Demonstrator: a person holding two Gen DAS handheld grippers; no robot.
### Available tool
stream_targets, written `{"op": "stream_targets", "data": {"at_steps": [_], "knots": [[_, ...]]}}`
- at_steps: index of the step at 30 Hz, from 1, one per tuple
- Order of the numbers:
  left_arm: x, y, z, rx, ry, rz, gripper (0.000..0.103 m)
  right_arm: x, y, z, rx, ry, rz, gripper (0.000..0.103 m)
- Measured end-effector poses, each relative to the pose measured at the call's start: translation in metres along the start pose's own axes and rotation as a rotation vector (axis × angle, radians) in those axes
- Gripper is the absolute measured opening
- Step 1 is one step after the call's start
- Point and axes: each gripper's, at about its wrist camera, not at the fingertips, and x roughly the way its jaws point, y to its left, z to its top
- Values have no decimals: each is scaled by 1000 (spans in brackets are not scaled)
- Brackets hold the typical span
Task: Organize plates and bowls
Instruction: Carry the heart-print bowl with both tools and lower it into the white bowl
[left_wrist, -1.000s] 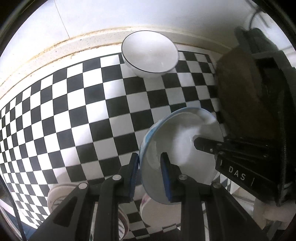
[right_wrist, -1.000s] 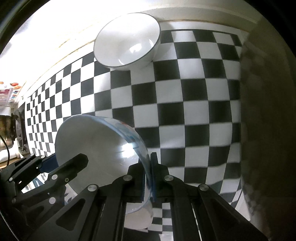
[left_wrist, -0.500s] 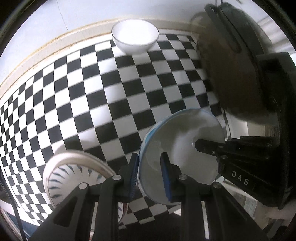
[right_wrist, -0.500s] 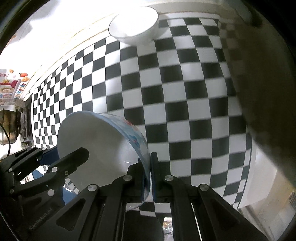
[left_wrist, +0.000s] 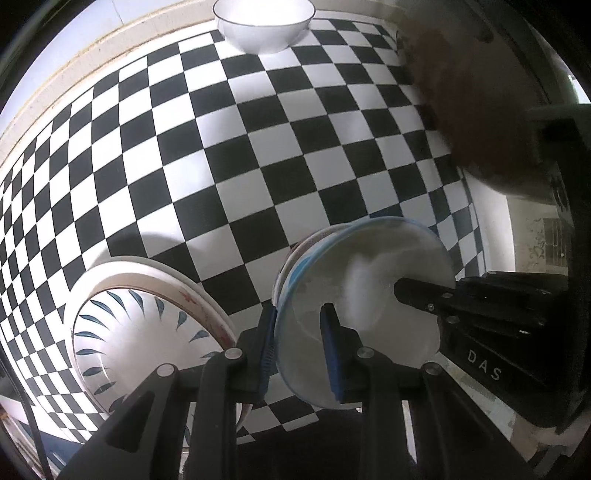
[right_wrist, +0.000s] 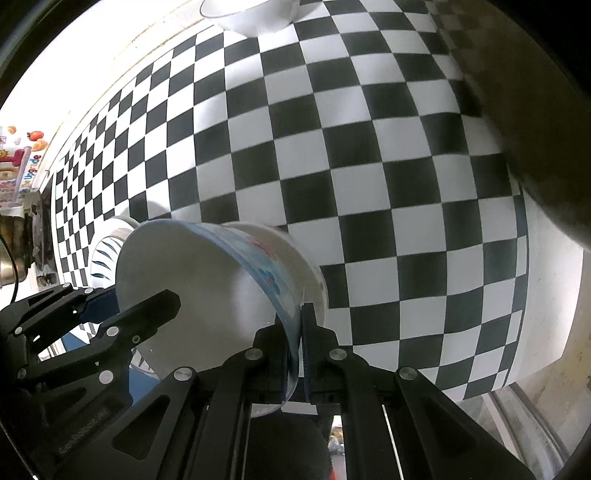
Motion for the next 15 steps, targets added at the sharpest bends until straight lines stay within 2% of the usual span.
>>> {"op": "stream_targets", "data": {"at_steps": [15], "knots": [[13,-1,-1,-3,-16,55,23,14,0,0,-5,11,-15,15]]}}
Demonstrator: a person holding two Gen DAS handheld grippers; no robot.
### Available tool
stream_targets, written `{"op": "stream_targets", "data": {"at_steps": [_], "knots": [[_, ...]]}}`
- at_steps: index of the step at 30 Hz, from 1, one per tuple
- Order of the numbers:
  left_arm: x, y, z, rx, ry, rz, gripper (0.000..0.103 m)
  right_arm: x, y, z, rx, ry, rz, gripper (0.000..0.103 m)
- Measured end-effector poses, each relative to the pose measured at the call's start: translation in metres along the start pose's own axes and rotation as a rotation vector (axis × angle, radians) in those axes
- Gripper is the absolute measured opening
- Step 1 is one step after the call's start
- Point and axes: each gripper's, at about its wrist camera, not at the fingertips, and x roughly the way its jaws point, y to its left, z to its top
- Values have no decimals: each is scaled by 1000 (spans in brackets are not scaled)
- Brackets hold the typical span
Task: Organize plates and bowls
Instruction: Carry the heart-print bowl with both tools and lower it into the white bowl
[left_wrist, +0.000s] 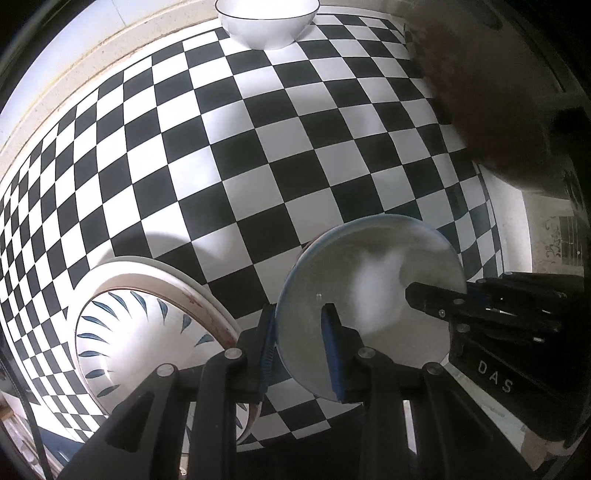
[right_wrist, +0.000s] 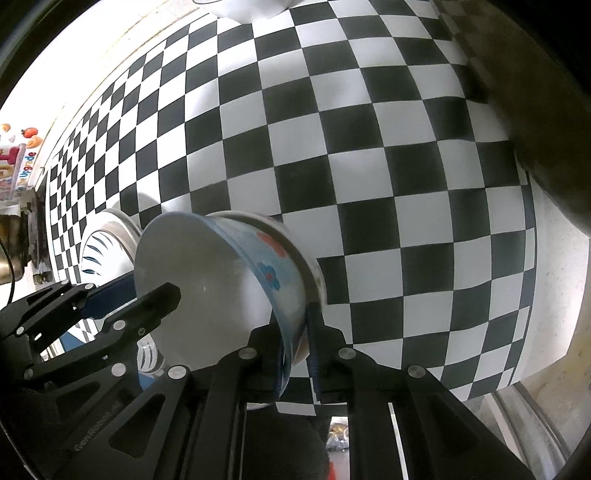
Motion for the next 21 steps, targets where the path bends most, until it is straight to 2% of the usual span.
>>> {"op": "stream_targets", "data": {"at_steps": [13,16,21], "knots": [[-2,4,-7,-31,6,-26,23,-11,-5,-8,29,-47,-5,16],[-4,3,-9,-31,2,-39,23,-16,-9,-11,35,-56,-8,19],[-8,-3,-11,-16,-14,-20,23,-20,-14,-15,28,-50,-10,19]]}}
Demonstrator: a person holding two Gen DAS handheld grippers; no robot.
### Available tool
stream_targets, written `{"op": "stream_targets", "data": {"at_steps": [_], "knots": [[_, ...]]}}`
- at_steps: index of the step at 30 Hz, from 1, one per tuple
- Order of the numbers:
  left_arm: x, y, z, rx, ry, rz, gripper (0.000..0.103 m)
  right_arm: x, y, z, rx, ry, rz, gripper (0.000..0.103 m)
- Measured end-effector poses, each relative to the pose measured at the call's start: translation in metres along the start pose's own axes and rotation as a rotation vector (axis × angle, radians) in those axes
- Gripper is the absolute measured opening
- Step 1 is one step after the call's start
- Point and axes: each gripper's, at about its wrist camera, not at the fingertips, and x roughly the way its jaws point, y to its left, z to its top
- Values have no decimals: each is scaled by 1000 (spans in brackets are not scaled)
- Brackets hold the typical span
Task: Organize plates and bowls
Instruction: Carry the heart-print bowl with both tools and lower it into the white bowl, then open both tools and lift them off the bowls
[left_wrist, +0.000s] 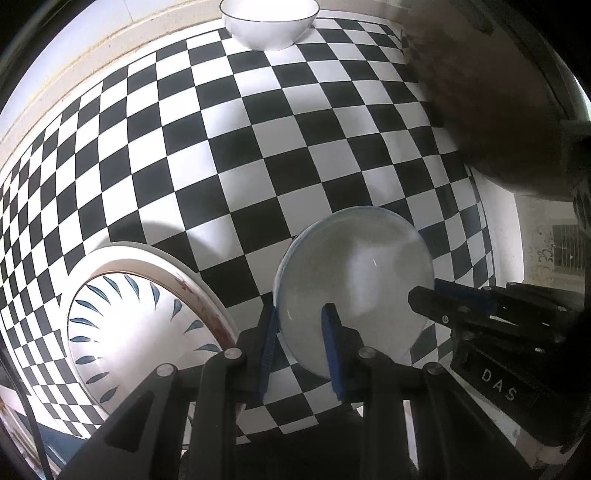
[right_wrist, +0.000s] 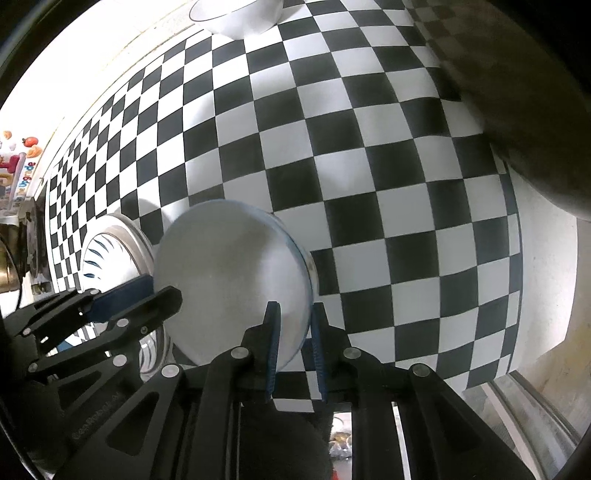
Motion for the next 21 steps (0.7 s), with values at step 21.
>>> {"op": "stream_targets", "data": {"at_steps": [21], "knots": [[-74,-9,-44,18,-178,38,23,-63,13,-59,-17,-159,-29,19]]}}
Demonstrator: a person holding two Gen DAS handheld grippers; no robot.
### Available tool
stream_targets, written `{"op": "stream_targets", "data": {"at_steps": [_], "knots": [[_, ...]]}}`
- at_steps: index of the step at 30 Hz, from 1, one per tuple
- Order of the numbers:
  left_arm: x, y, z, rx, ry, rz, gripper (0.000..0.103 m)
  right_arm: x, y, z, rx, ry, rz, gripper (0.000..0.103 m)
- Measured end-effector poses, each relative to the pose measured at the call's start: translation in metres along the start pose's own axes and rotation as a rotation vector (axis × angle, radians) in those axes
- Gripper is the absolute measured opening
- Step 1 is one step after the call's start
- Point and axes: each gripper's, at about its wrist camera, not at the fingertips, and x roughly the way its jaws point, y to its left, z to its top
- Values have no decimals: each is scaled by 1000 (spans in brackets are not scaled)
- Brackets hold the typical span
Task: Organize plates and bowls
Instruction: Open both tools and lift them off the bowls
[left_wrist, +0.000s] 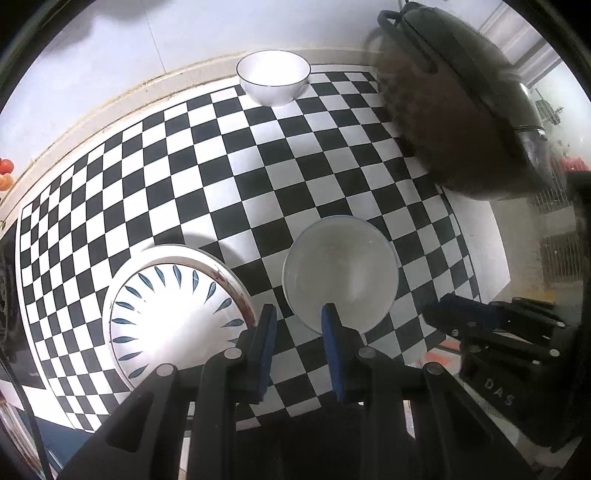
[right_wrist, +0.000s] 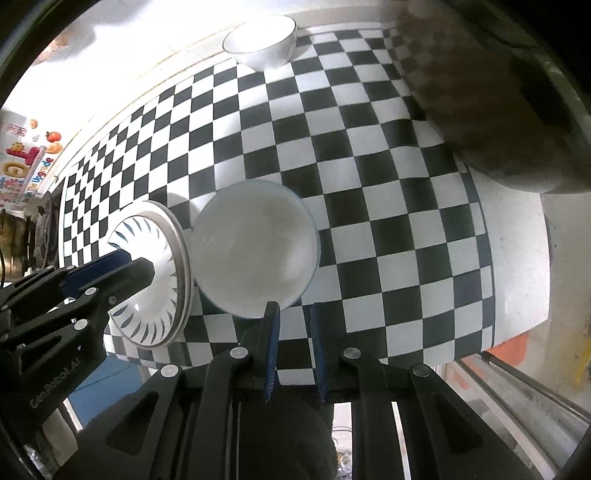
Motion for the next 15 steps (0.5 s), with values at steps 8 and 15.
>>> {"op": "stream_targets", "data": {"at_steps": [8,15], "knots": [[-18,-2,9,-3,-55,-3,23,-28,-3,4,-3,-43,6,19],[-18,16,62,-65,-89,-20,27,-48,-1,58,-25,-126,11,39]]}}
